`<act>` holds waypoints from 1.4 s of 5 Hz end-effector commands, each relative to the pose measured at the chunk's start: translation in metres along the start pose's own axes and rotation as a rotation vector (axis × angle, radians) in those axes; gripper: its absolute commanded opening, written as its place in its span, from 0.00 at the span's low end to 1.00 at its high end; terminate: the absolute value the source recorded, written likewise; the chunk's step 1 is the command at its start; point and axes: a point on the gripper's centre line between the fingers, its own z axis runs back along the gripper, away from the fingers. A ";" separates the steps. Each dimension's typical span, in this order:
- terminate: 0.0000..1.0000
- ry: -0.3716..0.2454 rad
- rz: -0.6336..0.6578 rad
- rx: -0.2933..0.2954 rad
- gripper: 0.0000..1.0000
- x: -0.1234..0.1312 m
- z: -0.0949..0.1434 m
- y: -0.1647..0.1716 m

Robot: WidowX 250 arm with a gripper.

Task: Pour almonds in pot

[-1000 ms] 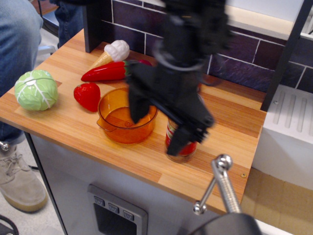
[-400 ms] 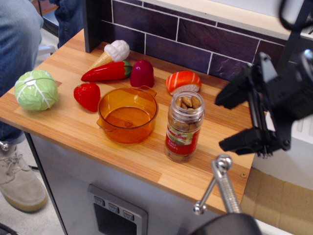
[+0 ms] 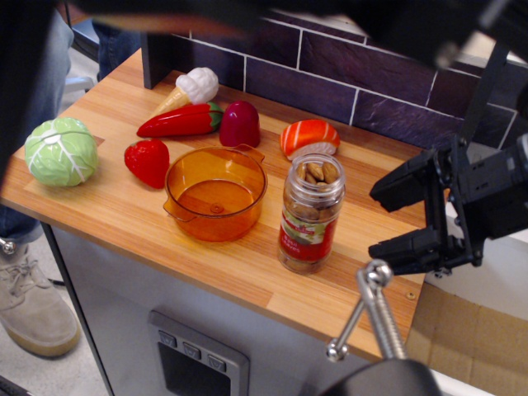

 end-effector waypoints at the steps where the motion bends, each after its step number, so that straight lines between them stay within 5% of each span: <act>1: 0.00 0.076 -0.033 -0.030 1.00 -0.005 -0.020 0.006; 4: 0.00 0.190 -0.036 -0.067 1.00 -0.033 -0.051 0.026; 7: 0.00 0.275 -0.042 0.024 1.00 -0.047 -0.077 0.024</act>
